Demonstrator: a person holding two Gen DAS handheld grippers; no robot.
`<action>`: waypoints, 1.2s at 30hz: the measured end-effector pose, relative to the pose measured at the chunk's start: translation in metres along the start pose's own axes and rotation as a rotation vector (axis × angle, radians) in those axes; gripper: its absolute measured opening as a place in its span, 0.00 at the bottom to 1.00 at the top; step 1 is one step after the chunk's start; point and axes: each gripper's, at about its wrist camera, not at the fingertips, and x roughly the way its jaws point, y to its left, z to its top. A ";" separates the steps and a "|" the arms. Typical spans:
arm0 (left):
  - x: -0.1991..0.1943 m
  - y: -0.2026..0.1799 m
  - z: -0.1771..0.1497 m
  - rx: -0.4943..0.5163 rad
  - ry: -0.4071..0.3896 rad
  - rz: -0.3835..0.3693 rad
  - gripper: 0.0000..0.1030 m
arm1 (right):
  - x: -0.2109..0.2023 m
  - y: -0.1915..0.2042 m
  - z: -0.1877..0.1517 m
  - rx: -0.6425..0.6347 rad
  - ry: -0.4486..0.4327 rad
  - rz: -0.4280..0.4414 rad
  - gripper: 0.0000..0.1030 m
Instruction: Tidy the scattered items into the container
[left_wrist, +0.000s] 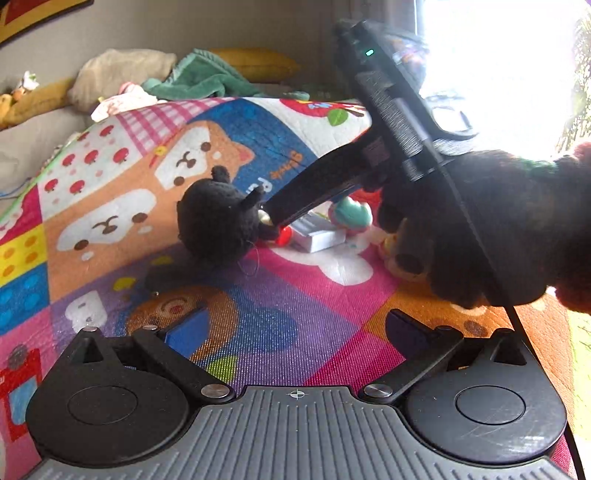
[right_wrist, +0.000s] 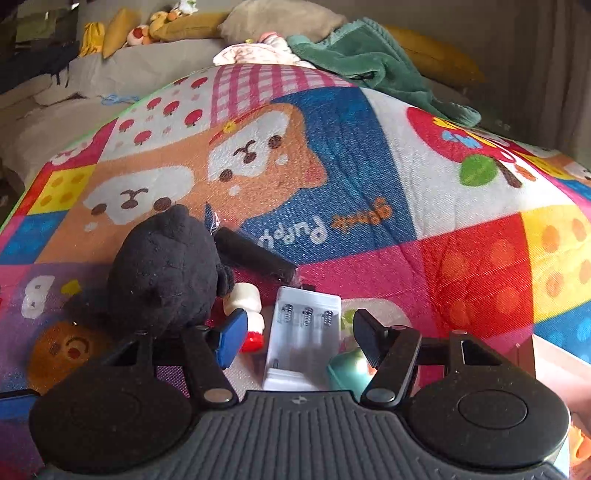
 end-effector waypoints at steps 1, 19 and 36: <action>0.000 0.000 0.000 -0.003 0.001 -0.002 1.00 | 0.004 0.002 0.001 -0.022 0.013 0.015 0.66; -0.001 0.002 0.000 -0.014 0.001 -0.053 1.00 | -0.071 0.000 -0.049 -0.029 0.122 0.151 0.04; 0.008 0.004 -0.003 -0.055 0.065 -0.154 1.00 | -0.001 -0.027 -0.024 0.131 0.125 0.111 0.75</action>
